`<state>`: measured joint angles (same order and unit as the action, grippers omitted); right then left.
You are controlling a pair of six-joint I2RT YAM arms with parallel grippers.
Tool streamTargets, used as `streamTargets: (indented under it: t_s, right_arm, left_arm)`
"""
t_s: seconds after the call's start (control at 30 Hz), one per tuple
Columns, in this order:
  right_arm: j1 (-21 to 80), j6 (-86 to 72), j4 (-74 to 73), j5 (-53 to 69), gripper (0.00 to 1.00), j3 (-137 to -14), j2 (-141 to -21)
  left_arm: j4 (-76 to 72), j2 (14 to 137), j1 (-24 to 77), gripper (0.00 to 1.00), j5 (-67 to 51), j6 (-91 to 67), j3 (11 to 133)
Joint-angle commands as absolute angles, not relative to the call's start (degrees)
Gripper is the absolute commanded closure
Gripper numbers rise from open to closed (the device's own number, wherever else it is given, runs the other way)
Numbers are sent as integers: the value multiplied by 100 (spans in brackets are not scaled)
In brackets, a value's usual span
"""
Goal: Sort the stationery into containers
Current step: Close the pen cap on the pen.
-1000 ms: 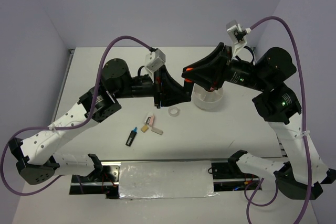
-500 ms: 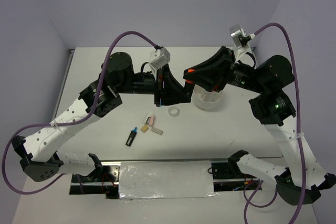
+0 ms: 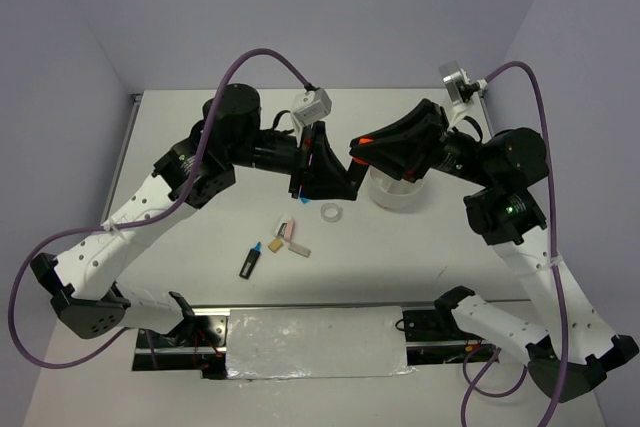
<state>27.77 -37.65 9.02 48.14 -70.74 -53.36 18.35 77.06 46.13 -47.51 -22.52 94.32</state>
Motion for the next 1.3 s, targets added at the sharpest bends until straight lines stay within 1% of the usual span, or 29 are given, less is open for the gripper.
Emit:
streamTargets:
  t_s: [0.0, 0.03, 0.17, 0.37, 0.43, 0.57, 0.67, 0.7, 0.73, 0.77, 0.87, 0.9, 0.93, 1.0, 1.07, 1.13, 1.2, 1.27]
  right_arm:
    - [3006, -3824, -219, 6170, 100, -6609, -5335]
    - [3041, -3658, -759, 6066, 100, -6653, -5344]
    - [3321, -3226, -1318, 5906, 100, -6566, -5440]
    - [3603, -3761, -467, 6011, 100, -5943, -5458]
    - [3682, -3622, -614, 5985, 100, -5941, -5510]
    - [3639, -3165, -1141, 5591, 100, -6327, -5476]
    - [3525, -3015, -1248, 5397, 100, -6819, -5493]
    - [3490, -2858, -1422, 5292, 100, -7125, -5511]
    - [3454, -2726, -1563, 5230, 100, -7285, -5546]
    - [3393, -2585, -1921, 5186, 95, -7434, -5563]
    - [3086, -2014, -2634, 5220, 85, -7892, -5695]
    - [2998, -1873, -2698, 5256, 76, -7953, -5695]
    - [2840, -1855, -2716, 5352, 70, -7980, -5687]
    - [2725, -1915, -2550, 5493, 76, -7928, -5599]
    - [2585, -2021, -2287, 5668, 77, -7893, -5572]
    - [2523, -2223, -2093, 5896, 72, -7822, -5581]
    - [2496, -2294, -1995, 5985, 60, -7840, -5625]
    - [2487, -2277, -1986, 5977, 58, -7857, -5616]
  left_arm:
    - [-237, 7585, 4351, 100, -4123, -2171, 10292]
    - [-290, 7602, 4324, 100, -4079, -2171, 10327]
    - [-132, 7778, 4228, 100, -3982, -2057, 10740]
    - [-553, 7796, 4175, 100, -3771, -2153, 10670]
    - [-607, 7796, 4140, 100, -3683, -2118, 10696]
    - [-326, 7892, 4069, 100, -3980, -2022, 10661]
    - [-264, 7840, 4069, 100, -4499, -2092, 10267]
    - [-246, 7796, 4069, 100, -4691, -2074, 9952]
    - [-194, 7735, 4078, 100, -4711, -2039, 9801]
    - [-150, 7613, 4069, 100, -4746, -1996, 9652]
    - [254, 7427, 4069, 100, -4790, -1750, 9308]
    - [403, 7401, 4069, 100, -4842, -1706, 9238]
    - [491, 7366, 4069, 100, -4912, -1635, 9229]
    - [685, 7330, 4069, 100, -4966, -1539, 9194]
    - [817, 7286, 4069, 100, -5044, -1459, 9150]
    - [913, 7277, 4069, 100, -5097, -1433, 9114]
    - [1010, 7277, 4069, 100, -5142, -1389, 9097]
    - [1133, 7286, 4069, 100, -5142, -1336, 9105]
